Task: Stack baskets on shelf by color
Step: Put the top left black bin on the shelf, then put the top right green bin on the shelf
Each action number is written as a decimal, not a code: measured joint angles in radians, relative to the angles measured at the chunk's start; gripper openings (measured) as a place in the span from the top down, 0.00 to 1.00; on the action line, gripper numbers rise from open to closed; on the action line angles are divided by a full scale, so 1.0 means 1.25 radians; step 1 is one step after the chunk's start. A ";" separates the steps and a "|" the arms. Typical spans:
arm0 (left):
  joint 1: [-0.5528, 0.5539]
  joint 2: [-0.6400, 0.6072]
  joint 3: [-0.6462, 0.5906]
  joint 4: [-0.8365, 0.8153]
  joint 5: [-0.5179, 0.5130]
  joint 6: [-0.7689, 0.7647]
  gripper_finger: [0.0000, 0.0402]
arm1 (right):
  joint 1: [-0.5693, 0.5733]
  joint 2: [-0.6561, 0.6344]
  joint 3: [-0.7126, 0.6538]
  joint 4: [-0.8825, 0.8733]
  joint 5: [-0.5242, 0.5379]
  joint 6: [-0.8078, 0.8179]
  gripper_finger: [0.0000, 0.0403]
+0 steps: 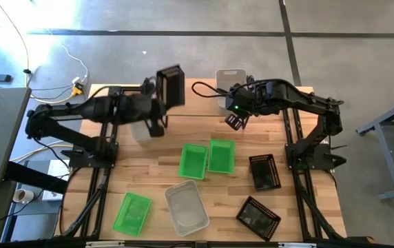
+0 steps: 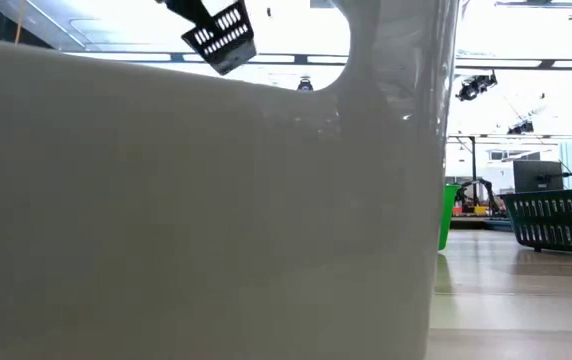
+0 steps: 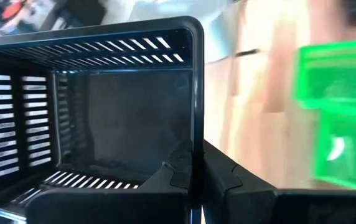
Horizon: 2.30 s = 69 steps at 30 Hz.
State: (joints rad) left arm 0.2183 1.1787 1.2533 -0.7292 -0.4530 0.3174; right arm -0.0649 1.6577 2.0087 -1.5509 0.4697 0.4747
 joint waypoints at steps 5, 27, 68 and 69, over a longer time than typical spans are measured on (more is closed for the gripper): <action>0.104 0.036 0.000 -0.016 0.114 0.055 1.00 | 0.000 0.000 0.000 0.000 0.017 0.021 0.80; 0.135 0.190 0.000 -0.073 0.143 0.062 1.00 | 0.000 0.000 0.000 0.000 0.021 0.042 0.80; 0.145 0.218 0.024 -0.104 0.165 0.008 0.69 | 0.000 0.001 0.000 -0.001 -0.049 0.015 0.80; 0.145 0.216 0.037 -0.110 0.163 0.005 0.69 | 0.000 0.001 0.000 -0.001 -0.049 0.015 0.80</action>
State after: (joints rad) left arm 0.3996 1.4493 1.2996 -0.8668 -0.2492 0.3240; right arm -0.0647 1.6585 2.0083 -1.5520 0.4088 0.4931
